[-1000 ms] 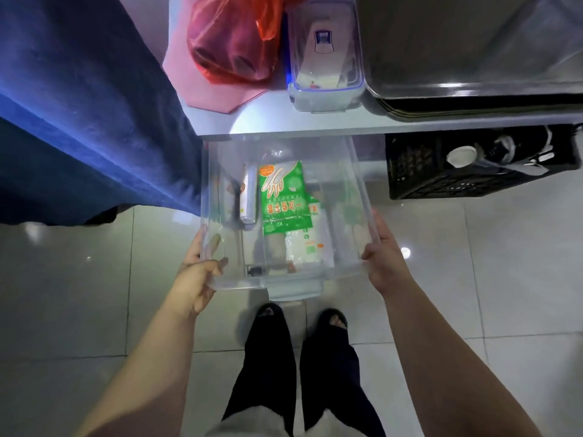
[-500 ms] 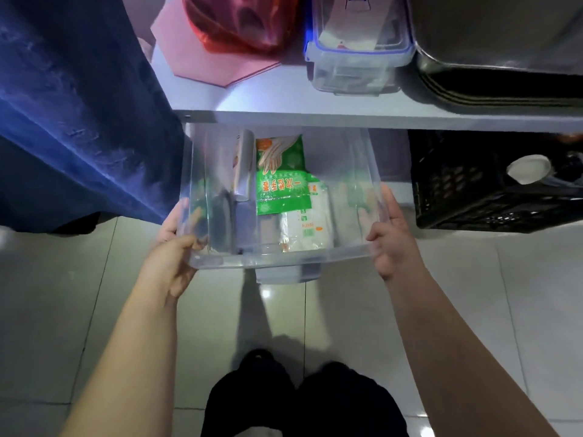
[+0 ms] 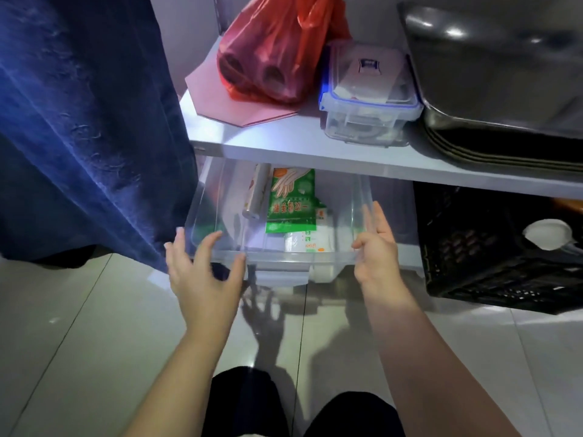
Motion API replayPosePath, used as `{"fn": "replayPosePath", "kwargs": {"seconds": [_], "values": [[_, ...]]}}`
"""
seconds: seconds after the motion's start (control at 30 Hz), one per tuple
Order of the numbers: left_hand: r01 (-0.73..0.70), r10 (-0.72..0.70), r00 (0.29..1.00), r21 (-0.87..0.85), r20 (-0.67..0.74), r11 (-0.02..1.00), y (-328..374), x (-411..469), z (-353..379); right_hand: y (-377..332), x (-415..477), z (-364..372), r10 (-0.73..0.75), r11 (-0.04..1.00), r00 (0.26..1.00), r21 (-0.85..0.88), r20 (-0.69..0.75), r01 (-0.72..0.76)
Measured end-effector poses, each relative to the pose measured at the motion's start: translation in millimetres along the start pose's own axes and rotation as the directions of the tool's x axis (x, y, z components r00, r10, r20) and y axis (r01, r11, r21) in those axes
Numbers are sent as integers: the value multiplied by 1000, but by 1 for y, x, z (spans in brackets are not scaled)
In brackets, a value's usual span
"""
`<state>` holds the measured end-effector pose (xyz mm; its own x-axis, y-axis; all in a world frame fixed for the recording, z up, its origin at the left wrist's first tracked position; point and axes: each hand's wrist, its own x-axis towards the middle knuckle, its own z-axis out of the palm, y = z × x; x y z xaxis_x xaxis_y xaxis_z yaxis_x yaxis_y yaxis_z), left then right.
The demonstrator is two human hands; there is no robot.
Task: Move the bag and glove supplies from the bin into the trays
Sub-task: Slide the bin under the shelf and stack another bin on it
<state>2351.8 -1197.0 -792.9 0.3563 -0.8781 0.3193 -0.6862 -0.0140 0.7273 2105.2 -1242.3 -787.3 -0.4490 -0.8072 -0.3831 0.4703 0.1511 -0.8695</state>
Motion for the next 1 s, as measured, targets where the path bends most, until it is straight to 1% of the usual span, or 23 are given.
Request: {"fn": "replayPosePath", "kwargs": {"seconds": [0.03, 0.07, 0.1, 0.17, 0.2, 0.27, 0.3, 0.37, 0.43, 0.47, 0.53, 0.57, 0.6, 0.63, 0.67, 0.7, 0.73, 0.77, 0.8, 0.83, 0.87, 0.93, 1.0], "values": [[-200, 198, 980, 81, 34, 976, 6, -9, 9, 2, 1, 1, -7, 1000, 1000, 16, -5, 7], [-359, 351, 932, 101, 91, 928, 13, -14, 21, 4, 3, 3, -11, 999, 1000, 32, -8, 11], [-475, 459, 876, 101, 146, 874, 22, -16, 33, 6, 4, 3, -15, 999, 1000, 46, -10, 15], [-602, 566, 787, 104, 244, 792, 36, -16, 58, 9, 5, 3, -27, 998, 1000, 60, 0, 27], [-636, 592, 759, 117, 272, 762, 41, -13, 69, 10, 7, 3, -32, 997, 999, 69, 12, 32], [-689, 635, 721, 190, 276, 700, 41, -8, 86, 10, 11, -1, -47, 992, 996, 118, 70, 39], [-711, 665, 702, 219, 254, 668, 38, -6, 91, 11, 15, -5, -58, 990, 991, 137, 117, 42], [-745, 726, 665, 237, 175, 624, 31, -1, 100, 16, 27, -19, -66, 992, 978, 117, 196, 43], [-752, 753, 650, 230, 104, 618, 27, 7, 107, 26, 44, -38, -55, 998, 977, 6, 204, 55], [-749, 756, 650, 233, 76, 620, 27, 11, 111, 34, 53, -48, -69, 994, 983, -75, 173, 83], [-752, 767, 640, 236, 37, 616, 29, 20, 117, 55, 72, -66, -106, 956, 990, -263, 91, 127], [-760, 781, 625, 242, 14, 603, 30, 23, 121, 67, 83, -73, -123, 920, 990, -366, 70, 140], [-769, 798, 603, 254, -16, 586, 30, 25, 124, 80, 94, -80, -151, 868, 986, -469, 70, 166], [-776, 811, 583, 265, -42, 572, 28, 26, 126, 91, 107, -86, -201, 790, 976, -574, 89, 215], [-781, 820, 569, 273, -61, 562, 27, 25, 128, 100, 120, -90, -273, 676, 952, -677, 140, 293], [-781, 823, 563, 277, -74, 560, 26, 24, 130, 108, 135, -94, -335, 511, 914, -771, 228, 380], [-776, 820, 567, 281, -83, 565, 26, 22, 131, 113, 149, -95, -343, 309, 880, -846, 328, 435], [-768, 814, 574, 286, -89, 573, 26, 20, 132, 118, 162, -95, -297, 104, 870, -892, 394, 439], [-758, 806, 584, 292, -92, 583, 27, 18, 132, 122, 173, -94, -225, -66, 885, -913, 407, 403], [-748, 798, 596, 299, -91, 593, 28, 17, 133, 126, 181, -93, -157, -184, 910, -916, 385, 356], [-740, 791, 606, 306, -87, 600, 30, 16, 133, 131, 187, -91, -107, -254, 931, -915, 350, 314], [-724, 778, 623, 320, -78, 611, 33, 14, 133, 140, 194, -86, -57, -332, 952, -905, 302, 267], [-720, 773, 631, 320, -66, 615, 34, 13, 133, 146, 197, -83, -89, -393, 948, -885, 305, 247]]}}
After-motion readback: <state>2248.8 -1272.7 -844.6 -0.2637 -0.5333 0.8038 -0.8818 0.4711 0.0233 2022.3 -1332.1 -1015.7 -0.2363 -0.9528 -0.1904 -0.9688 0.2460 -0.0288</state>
